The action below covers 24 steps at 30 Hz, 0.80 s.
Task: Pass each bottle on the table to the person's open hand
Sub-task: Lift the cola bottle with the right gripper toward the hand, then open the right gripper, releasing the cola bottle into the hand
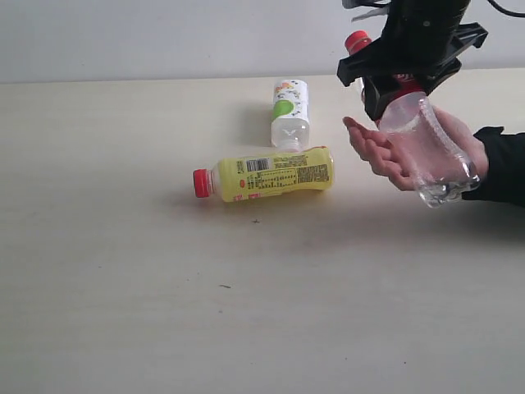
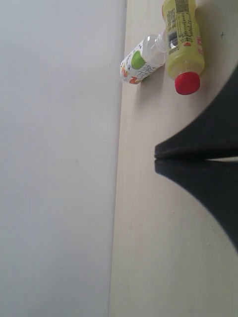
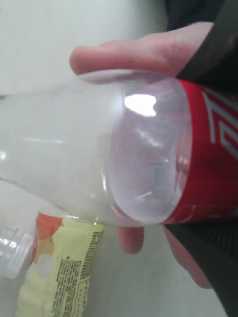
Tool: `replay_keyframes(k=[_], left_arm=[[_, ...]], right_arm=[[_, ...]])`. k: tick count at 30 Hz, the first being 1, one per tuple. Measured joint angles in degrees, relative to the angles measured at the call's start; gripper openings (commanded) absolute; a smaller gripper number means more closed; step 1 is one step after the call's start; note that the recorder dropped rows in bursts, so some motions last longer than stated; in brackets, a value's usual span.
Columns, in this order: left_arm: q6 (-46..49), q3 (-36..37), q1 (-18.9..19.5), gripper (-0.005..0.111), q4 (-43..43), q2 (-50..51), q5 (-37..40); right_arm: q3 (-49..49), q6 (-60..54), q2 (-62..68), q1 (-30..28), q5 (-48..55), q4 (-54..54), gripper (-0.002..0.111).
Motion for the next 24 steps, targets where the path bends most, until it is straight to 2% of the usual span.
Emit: replay_keyframes(k=[17,20,24], left_arm=[[0.0,0.0,0.0,0.0,0.0,0.0,0.0],[0.0,0.0,0.0,0.0,0.0,0.0,0.0],[0.0,0.0,0.0,0.0,0.0,0.0,0.0]], right_arm=[[-1.95,1.19,3.76,-0.12,0.47,-1.44,0.001],[-1.95,1.19,3.76,-0.12,0.38,-1.44,0.009],[-1.95,1.19,3.76,-0.12,0.26,-1.44,0.03]])
